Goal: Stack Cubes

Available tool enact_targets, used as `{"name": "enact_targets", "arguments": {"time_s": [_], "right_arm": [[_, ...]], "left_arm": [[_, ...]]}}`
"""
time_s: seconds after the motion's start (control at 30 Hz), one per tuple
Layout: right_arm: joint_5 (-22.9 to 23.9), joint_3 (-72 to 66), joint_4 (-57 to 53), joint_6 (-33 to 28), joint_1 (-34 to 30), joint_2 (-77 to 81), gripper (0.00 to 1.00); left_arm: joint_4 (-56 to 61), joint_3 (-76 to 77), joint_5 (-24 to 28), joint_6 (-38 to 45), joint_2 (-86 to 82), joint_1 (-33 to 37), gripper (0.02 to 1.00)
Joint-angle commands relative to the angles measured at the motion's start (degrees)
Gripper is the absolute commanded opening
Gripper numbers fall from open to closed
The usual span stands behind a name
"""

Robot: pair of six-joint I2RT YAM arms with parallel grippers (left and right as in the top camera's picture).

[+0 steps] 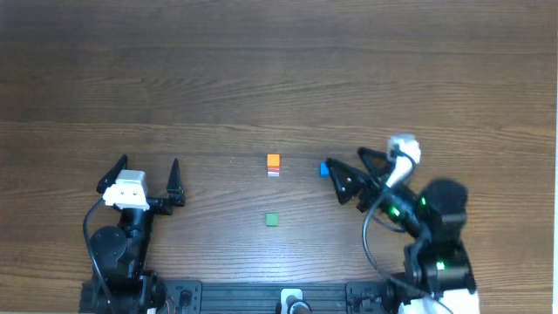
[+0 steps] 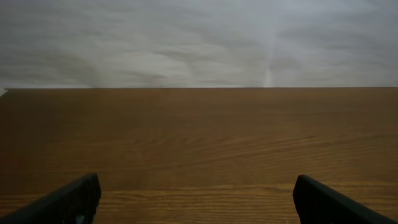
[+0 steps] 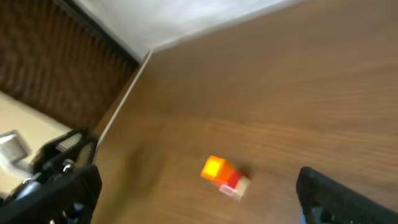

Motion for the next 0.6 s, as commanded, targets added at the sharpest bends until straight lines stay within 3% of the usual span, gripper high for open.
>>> {"name": "enact_targets", "arguments": {"time_s": [0.03,0.17,0.37,0.6], "right_arm": [[-1.5,7.5,-6.1,-1.8,7.1,8.8,0.993],[5.1,11.7,-11.4,-1.4,15.6,14.6,0.991],[17.7,15.7,-17.2,4.2,27.7,21.9,0.991],[29.5,20.2,-24.4,11.4,37.2,30.8,0.993]], "left_arm": [[-0.1,-0.3,1.0,0.9,-0.6,0.3,1.0],[-0.1,-0.3,1.0,0.8,-0.6,0.3,1.0],[-0.1,-0.3,1.0,0.9,-0.6,0.3,1.0],[-0.1,-0.3,1.0,0.9,-0.6,0.3,1.0]]}}
